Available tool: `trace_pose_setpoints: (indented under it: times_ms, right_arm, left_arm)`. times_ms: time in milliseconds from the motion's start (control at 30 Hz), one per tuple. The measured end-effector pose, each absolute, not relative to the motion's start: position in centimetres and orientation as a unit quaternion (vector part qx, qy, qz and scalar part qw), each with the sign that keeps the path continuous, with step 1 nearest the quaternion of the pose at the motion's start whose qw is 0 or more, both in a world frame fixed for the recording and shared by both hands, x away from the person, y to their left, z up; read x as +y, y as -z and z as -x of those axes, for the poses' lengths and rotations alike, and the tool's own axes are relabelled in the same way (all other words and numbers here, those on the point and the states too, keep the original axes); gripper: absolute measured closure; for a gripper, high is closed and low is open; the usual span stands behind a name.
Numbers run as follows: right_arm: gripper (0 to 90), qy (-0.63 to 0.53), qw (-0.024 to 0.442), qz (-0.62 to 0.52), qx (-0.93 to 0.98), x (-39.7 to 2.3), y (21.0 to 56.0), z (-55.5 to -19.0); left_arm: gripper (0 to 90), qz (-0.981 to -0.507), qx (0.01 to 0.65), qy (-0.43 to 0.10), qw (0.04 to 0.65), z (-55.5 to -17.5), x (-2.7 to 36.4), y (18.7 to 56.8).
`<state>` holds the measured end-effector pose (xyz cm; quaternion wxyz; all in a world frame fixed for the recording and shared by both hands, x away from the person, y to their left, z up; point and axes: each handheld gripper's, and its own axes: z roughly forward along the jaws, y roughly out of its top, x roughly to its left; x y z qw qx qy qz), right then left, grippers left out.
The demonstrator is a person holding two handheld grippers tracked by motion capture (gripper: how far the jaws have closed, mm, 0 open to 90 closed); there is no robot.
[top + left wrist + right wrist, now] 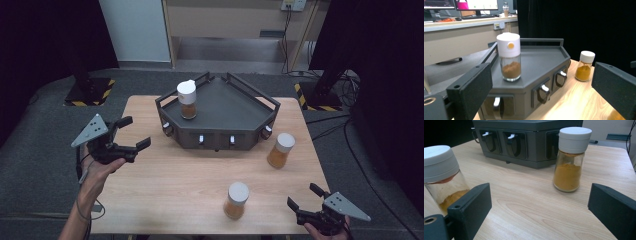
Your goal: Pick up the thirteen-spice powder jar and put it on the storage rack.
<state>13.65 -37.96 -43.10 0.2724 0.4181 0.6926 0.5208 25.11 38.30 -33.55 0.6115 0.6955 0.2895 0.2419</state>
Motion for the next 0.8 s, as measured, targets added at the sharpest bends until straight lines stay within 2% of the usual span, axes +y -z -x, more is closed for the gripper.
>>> trace_pose_setpoints:
  times_ms: [533, 800]
  right_arm:
    - [5.0, -0.519, 0.273, -0.418, 0.693, -37.9, 43.1, -13.7]
    - [5.0, -0.518, 0.273, -0.418, 0.694, -37.9, 43.1, -13.7]
  left_arm:
    - [2.1, -0.676, 0.326, -0.240, 0.616, -20.8, 40.6, 40.6]
    - [2.3, -0.683, 0.348, -0.239, 0.596, -19.5, 40.7, 42.9]
